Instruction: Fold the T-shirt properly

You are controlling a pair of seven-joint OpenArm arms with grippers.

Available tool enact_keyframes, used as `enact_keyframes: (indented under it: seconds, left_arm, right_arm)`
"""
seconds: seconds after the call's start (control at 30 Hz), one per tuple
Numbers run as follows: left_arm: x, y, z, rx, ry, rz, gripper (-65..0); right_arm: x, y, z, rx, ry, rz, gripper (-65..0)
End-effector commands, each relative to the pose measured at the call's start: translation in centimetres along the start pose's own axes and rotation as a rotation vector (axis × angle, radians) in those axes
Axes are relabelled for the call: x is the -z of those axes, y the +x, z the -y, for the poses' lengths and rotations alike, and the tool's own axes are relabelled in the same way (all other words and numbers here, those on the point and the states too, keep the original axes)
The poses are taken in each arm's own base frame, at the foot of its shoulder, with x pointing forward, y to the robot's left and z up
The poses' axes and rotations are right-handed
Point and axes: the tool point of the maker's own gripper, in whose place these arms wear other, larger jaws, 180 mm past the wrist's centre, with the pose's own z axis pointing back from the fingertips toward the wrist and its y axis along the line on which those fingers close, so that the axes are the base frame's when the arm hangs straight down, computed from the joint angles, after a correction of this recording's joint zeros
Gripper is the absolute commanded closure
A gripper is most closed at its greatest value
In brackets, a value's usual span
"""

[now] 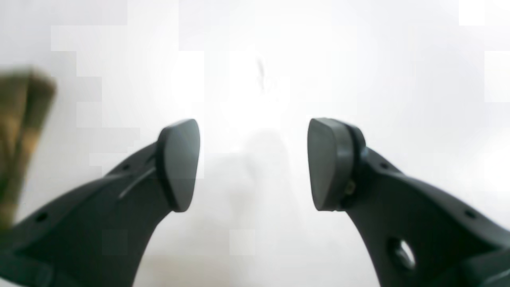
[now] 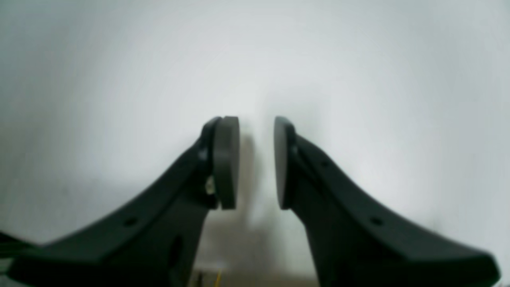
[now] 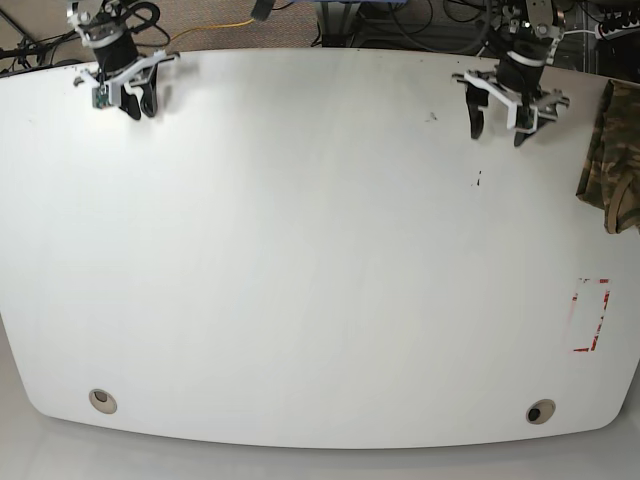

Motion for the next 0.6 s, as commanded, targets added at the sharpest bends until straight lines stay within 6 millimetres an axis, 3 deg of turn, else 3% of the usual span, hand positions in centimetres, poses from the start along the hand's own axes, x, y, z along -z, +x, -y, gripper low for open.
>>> enact_keyframes:
  seconds: [0.0,0.23,0.3,0.43,0.57]
  left_arm:
    - [-2.8,-0.3,1.3,-0.011,-0.018,-0.014,-38.5]
    - [-9.7,-6.8,3.2,-0.045,-0.044,-0.252,-37.9]
    - [-11.6,-8.5,3.5,-0.052,-0.052,-0.320,-34.3]
    - [-14.1,-11.5,3.9,-0.068,-0.065,-0.424,-26.8]
    - [-15.4,-16.0,4.0,-0.107,-0.064,-0.533,-26.7]
  right_arm:
    - [-2.4,-0.8,0.0,0.042,0.005,0.004,-13.8]
    - [-7.5,-5.9,-1.6,0.162,-0.006,-0.122,-13.8]
    - [-9.2,-7.6,-2.4,0.191,-0.012,-0.175,-13.8]
    - [-11.8,-10.8,-4.3,0.258,-0.015,-0.265,-13.8]
    - [-13.0,-14.2,-6.4,0.333,0.015,-0.344,-13.8]
